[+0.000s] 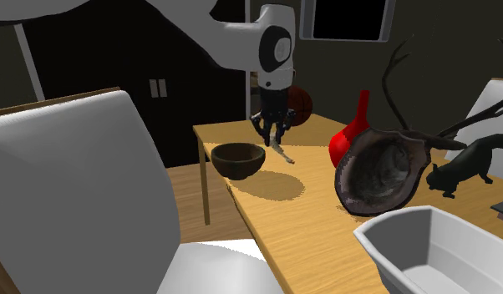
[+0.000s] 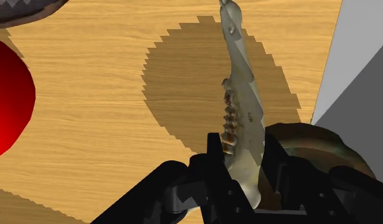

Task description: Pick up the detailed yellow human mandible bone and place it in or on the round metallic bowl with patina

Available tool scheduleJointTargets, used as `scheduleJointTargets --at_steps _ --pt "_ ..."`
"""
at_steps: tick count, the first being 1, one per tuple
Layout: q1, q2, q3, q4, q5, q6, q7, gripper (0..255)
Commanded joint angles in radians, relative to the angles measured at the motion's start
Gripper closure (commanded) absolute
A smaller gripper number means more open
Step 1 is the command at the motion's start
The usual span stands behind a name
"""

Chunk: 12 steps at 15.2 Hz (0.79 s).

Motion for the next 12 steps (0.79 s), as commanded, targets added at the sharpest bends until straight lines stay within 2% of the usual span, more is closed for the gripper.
scheduleJointTargets --at_steps 1,12 --pt "0.001 -0.004 -0.001 0.015 -0.005 -0.018 0.005 255" --pt "0.121 0.111 0.077 0.178 -0.008 -0.059 0.228 255"
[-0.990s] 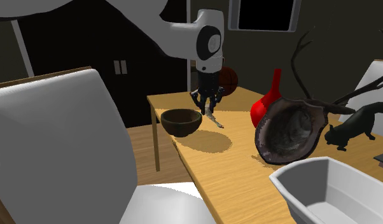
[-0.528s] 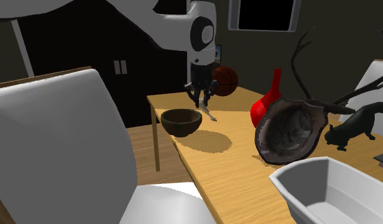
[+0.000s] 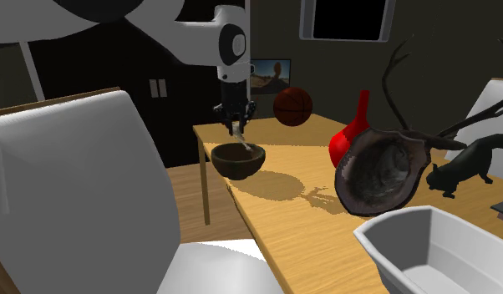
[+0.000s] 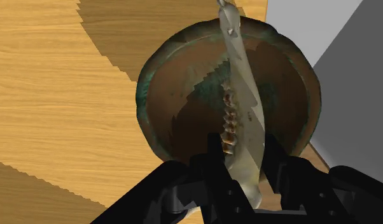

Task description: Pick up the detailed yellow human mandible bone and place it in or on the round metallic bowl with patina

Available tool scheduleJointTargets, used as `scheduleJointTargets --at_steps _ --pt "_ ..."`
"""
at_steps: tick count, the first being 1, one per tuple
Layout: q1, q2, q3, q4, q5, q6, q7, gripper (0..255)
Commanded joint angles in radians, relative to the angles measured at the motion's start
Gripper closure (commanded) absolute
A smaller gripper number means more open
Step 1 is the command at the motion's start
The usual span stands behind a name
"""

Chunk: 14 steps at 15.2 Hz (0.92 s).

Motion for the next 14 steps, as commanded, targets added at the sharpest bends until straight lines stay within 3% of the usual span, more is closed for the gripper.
scheduleJointTargets --at_steps 1,2,14 --pt "0.017 0.033 0.013 0.046 0.004 -0.013 0.037 255" --pt "0.026 0.051 0.020 0.072 0.006 -0.021 0.057 255" --pt "0.025 0.088 0.034 -0.039 0.034 0.122 0.035 255"
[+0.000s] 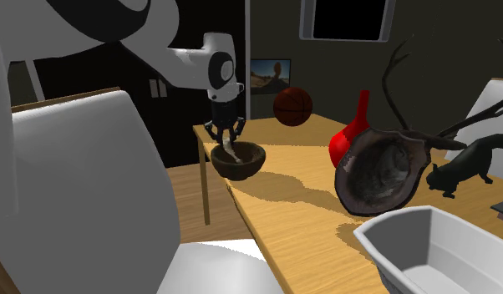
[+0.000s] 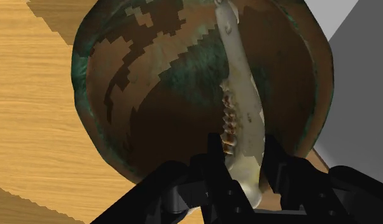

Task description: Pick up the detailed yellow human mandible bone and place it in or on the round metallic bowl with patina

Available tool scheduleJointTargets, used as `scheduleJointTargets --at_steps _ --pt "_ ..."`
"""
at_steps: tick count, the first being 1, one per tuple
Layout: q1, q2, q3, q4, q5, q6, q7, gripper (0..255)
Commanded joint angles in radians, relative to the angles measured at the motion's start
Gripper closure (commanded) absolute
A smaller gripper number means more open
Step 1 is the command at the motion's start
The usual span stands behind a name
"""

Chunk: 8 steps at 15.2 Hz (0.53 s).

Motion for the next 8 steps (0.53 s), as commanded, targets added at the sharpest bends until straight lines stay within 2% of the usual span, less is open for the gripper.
scheduleJointTargets --at_steps 1,8 --pt "-0.003 0.011 0.003 -0.013 0.007 0.023 -0.006 255" --pt "-0.004 0.015 0.005 -0.020 0.011 0.034 -0.008 255"
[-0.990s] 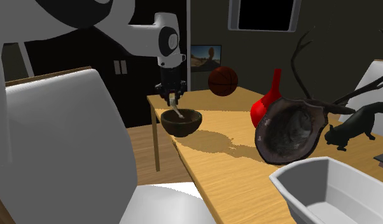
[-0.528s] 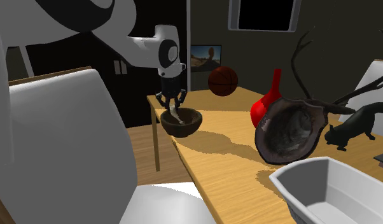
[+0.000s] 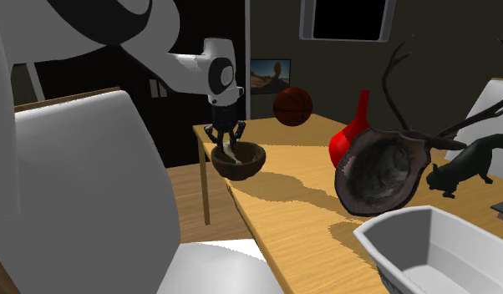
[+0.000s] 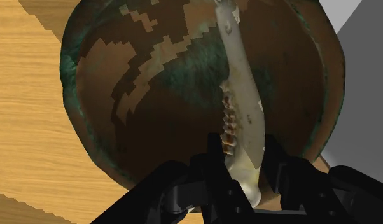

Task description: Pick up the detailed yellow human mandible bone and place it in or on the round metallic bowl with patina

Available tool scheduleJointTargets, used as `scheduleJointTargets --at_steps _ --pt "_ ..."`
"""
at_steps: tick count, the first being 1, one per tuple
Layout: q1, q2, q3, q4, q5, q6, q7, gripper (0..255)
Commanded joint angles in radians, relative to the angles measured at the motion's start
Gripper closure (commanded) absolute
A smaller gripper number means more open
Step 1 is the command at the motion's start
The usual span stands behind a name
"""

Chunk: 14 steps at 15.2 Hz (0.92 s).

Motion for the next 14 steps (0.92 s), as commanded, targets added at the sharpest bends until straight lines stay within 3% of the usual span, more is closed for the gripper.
scheduleJointTargets --at_steps 1,2,7,11,14 --pt "-0.001 0.003 0.000 -0.004 0.000 -0.001 0.000 255" --pt "0.000 0.002 0.000 -0.006 0.000 0.000 0.000 0" --pt "-0.001 0.003 0.000 -0.004 0.000 -0.001 0.000 0" --pt "0.013 -0.063 -0.017 0.031 -0.038 -0.095 0.023 0" --pt "0.013 -0.063 -0.017 0.031 -0.038 -0.095 0.023 0"
